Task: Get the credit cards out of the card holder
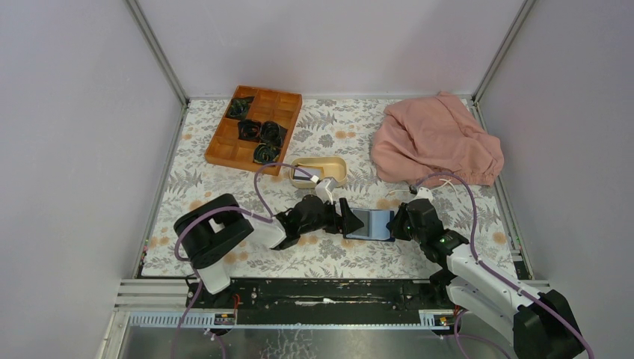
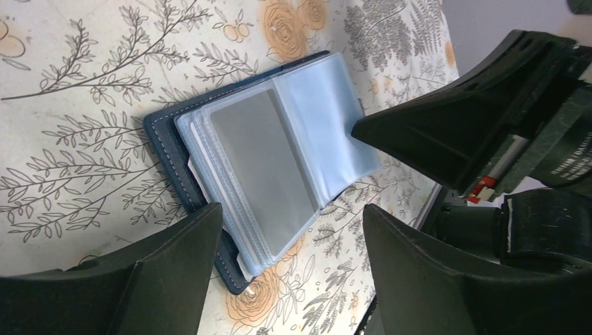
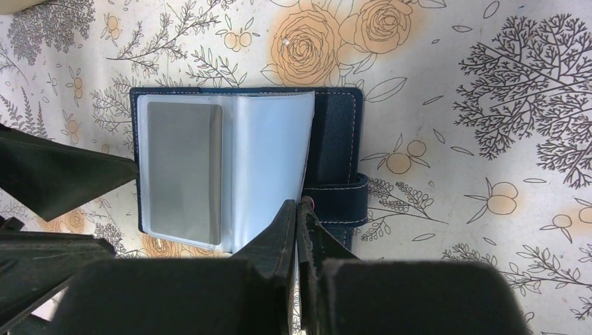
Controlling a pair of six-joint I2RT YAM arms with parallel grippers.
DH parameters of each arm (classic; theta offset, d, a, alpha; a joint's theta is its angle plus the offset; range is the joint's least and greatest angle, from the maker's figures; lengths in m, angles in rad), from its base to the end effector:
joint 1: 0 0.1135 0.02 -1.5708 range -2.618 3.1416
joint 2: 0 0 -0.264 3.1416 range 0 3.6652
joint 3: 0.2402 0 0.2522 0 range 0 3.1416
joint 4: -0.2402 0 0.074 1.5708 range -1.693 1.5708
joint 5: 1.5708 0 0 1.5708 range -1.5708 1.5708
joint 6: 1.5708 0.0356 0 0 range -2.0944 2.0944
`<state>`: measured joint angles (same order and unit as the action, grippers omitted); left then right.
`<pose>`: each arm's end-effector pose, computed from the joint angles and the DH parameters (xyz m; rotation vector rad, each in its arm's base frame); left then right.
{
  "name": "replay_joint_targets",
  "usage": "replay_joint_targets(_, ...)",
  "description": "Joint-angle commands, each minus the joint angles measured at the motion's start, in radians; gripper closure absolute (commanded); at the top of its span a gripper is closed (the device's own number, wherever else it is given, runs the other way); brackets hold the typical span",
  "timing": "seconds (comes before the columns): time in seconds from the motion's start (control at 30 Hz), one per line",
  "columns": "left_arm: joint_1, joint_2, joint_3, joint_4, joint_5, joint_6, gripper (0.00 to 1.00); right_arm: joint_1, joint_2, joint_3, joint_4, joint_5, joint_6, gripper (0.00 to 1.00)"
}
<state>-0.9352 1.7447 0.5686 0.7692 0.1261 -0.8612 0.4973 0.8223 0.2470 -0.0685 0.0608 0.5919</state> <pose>0.1838 -0.2567 0.1272 0.1737 2.2076 -1.2257 0.1470 0.0773 0.1583 0.1415 2.2615 0.5278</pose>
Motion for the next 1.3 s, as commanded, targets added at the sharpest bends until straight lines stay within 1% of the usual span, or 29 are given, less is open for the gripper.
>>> replay_joint_targets(0.0,-0.002,-0.054,-0.014,0.058,-0.007,0.005,0.2,0.002,0.001,-0.002,0.036,-0.01,-0.004,0.96)
replay_joint_targets(0.17,-0.003,-0.053,-0.01,0.052,-0.005,0.007,0.2,0.002,0.004,-0.003,0.038,-0.011,-0.004,0.96)
replay_joint_targets(0.8,-0.005,0.034,0.026,0.079,0.019,-0.006,0.2,0.002,0.0,-0.003,0.035,-0.013,-0.004,0.95)
replay_joint_targets(1.27,-0.021,0.056,0.057,0.087,0.045,-0.019,0.2,0.001,0.011,-0.005,0.044,-0.022,-0.007,0.94)
